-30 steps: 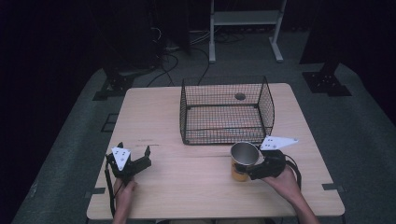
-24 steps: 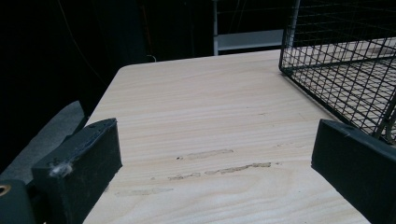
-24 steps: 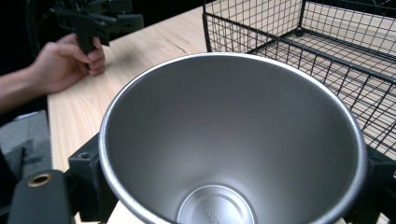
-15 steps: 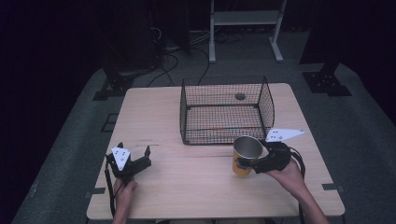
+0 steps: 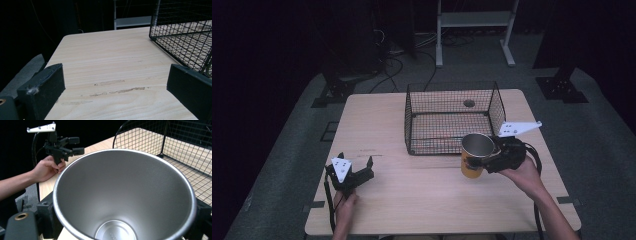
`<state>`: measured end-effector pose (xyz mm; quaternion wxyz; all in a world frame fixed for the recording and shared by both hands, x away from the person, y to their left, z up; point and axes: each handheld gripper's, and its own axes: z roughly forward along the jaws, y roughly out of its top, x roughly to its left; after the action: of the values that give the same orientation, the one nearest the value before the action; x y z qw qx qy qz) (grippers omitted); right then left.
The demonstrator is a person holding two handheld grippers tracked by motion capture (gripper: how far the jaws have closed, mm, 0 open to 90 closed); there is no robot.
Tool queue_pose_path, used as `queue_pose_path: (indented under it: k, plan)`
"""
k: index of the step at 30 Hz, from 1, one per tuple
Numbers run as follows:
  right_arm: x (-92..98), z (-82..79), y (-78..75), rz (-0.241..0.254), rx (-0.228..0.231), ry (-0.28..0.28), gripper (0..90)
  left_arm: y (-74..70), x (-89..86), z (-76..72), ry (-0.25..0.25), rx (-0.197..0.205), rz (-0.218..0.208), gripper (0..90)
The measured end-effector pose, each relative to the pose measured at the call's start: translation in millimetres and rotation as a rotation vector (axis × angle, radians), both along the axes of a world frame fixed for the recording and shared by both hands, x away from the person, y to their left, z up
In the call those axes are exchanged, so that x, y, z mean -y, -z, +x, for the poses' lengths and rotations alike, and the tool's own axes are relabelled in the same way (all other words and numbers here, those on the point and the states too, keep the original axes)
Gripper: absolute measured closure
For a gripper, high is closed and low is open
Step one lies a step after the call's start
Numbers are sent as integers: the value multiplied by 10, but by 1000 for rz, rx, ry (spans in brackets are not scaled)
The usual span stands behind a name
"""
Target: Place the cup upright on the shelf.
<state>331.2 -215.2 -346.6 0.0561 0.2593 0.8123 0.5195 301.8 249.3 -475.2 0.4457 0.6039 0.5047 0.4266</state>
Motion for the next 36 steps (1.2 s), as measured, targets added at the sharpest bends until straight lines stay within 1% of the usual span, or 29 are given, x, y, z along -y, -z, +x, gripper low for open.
queue_pose_path:
  k: [4, 7, 8, 9, 14, 20, 21, 25, 26, 27, 29, 30, 31, 33, 36]
  plan:
    - [-2, 37, -52, 8, 0, -6, 125, -1, 0, -1, 0, -2, 2, 8]
    - [-7, 90, -118, 1, 2, -7, 125, -1, -1, -1, 0, -2, 1, 8]
    - [-7, 90, -118, 1, 2, -7, 125, -1, -1, -1, 0, -1, 1, 8]
    - [-6, 119, -150, 5, 0, -8, 125, 0, 2, 0, -1, 0, 1, 8]
    - [-19, 173, -207, 1, 2, -9, 125, 0, 1, 0, 0, -1, 1, 8]
    - [-41, 266, -270, 22, -7, -18, 125, -1, 1, -1, 0, -2, 1, 8]
    - [-45, 277, -278, 19, -2, -18, 125, -1, 1, -1, 0, -2, 0, 8]
    - [-70, 348, -311, 11, -6, -21, 125, 0, 0, 0, -1, -2, 0, 8]
    - [-83, 397, -328, 4, -6, -18, 125, 0, 1, 0, 0, -1, 0, 8]
    - [-83, 397, -328, 4, -6, -18, 125, 0, 0, 0, 0, -1, -1, 8]
    - [-94, 447, -347, -3, -5, -16, 125, 0, 0, 1, 0, 0, -1, 8]
    - [-103, 500, -366, -8, -5, -14, 125, 0, 0, 1, 0, -1, -1, 8]
    - [-103, 500, -366, -8, -5, -14, 125, 0, 0, 1, 0, -1, -1, 8]
    - [-117, 551, -380, -6, -12, -11, 125, 0, 0, 0, 1, -1, -1, 8]
    - [-159, 639, -405, -28, -7, -10, 125, -1, -2, 1, 1, -1, -1, 8]
